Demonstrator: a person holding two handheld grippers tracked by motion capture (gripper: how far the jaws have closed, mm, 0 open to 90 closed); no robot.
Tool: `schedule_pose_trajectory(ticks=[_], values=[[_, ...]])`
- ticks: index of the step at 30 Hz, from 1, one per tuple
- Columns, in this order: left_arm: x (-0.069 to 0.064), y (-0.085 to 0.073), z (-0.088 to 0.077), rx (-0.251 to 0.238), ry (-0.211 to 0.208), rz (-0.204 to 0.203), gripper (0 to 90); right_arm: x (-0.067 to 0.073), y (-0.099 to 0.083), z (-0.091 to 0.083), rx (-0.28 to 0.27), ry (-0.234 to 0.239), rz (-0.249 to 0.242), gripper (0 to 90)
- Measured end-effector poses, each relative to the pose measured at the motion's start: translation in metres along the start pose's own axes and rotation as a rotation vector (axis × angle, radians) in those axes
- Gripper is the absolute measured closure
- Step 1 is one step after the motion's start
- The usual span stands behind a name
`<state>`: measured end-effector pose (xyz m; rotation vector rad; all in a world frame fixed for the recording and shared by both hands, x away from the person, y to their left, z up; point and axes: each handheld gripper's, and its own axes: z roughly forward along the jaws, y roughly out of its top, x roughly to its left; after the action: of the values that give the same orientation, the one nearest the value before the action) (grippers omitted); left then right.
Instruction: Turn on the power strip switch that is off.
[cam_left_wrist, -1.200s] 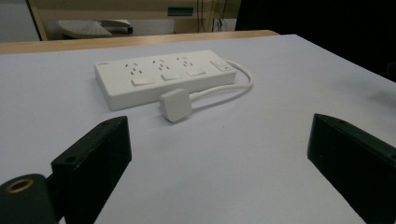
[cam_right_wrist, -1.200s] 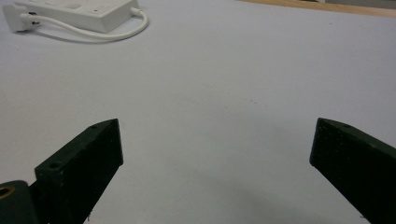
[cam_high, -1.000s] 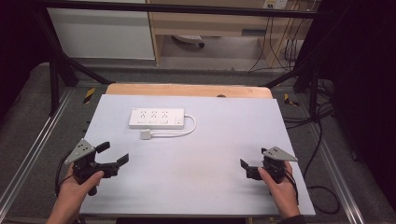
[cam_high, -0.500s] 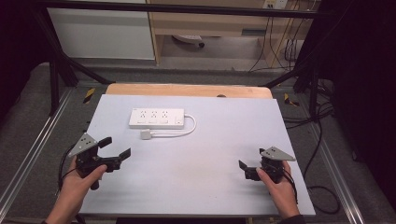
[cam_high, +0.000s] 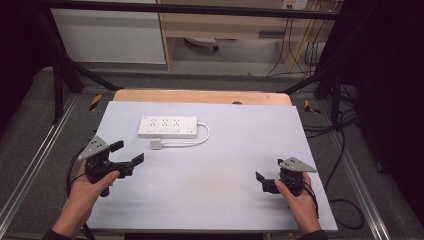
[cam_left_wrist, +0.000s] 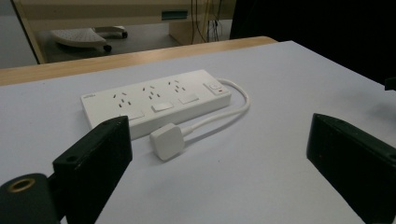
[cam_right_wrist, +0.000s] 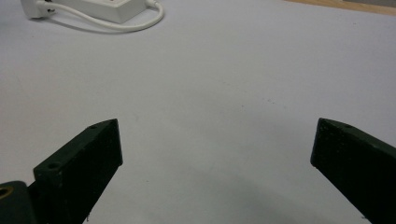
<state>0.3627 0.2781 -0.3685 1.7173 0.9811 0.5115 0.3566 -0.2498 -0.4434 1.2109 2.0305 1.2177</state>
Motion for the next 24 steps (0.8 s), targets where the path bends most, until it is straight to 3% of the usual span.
schedule_pose_trajectory(ticks=[13, 24], values=[[0.001, 0.017, 0.015, -0.021, 0.008, -0.008, 8.0, 0.0, -0.001, 0.001, 0.006, 0.003, -0.002, 2.5], [0.0, 0.028, 0.027, -0.007, 0.014, 0.014, 8.2, -0.001, -0.001, 0.0, 0.005, 0.004, -0.002, 2.5]])
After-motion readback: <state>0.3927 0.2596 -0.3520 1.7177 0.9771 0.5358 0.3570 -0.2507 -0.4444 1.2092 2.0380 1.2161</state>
